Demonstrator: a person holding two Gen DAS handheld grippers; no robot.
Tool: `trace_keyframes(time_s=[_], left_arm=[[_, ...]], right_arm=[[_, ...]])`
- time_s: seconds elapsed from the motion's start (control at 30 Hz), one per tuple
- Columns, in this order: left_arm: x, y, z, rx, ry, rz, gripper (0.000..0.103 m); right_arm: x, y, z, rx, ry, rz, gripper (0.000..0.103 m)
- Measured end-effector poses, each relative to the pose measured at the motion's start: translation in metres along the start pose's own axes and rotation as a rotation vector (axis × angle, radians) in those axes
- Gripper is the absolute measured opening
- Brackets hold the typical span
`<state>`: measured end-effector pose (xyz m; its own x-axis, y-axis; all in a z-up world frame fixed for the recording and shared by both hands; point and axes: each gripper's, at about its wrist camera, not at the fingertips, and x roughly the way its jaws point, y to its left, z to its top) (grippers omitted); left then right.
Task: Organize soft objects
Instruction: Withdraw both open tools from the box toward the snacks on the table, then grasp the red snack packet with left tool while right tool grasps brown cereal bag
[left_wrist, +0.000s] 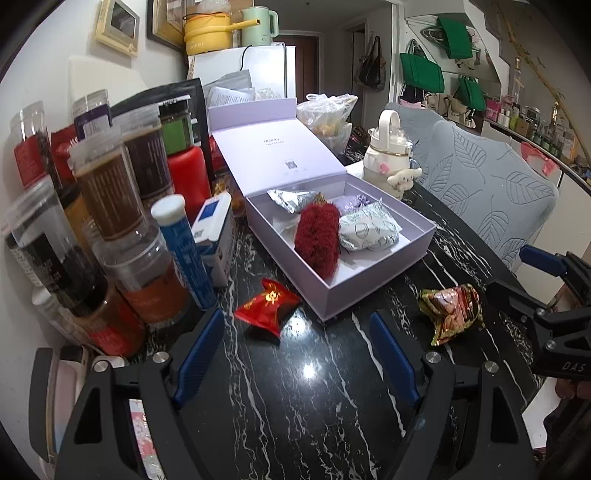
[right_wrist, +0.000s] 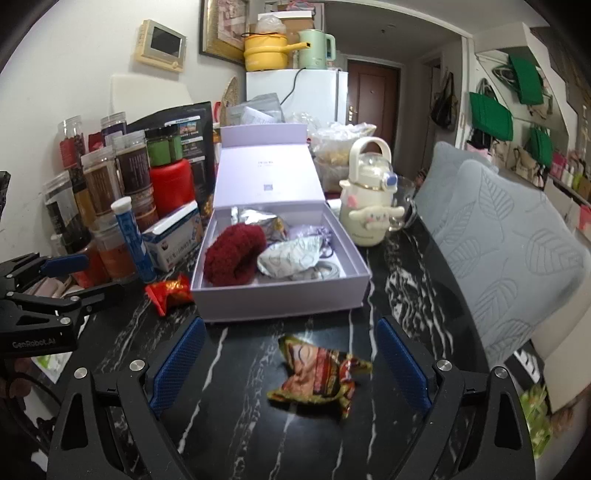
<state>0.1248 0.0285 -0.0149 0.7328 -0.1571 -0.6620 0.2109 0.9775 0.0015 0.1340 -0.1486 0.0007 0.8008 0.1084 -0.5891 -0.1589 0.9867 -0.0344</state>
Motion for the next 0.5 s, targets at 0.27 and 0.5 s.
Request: trace_keyframes(time_s=[0.27,0.5], left_arm=[[0.012,0.004,-0.014,0.0,0.025,-0.035,0.081],[0.033,0.007,-0.023,0.0,0.063,-0.047,0.081]], right_arm=[[0.016,-0.003,-0.025,0.038,0.051,-0.003,0.095],[0.036,-0.014,-0.04,0.092,0.104,-0.029,0.103]])
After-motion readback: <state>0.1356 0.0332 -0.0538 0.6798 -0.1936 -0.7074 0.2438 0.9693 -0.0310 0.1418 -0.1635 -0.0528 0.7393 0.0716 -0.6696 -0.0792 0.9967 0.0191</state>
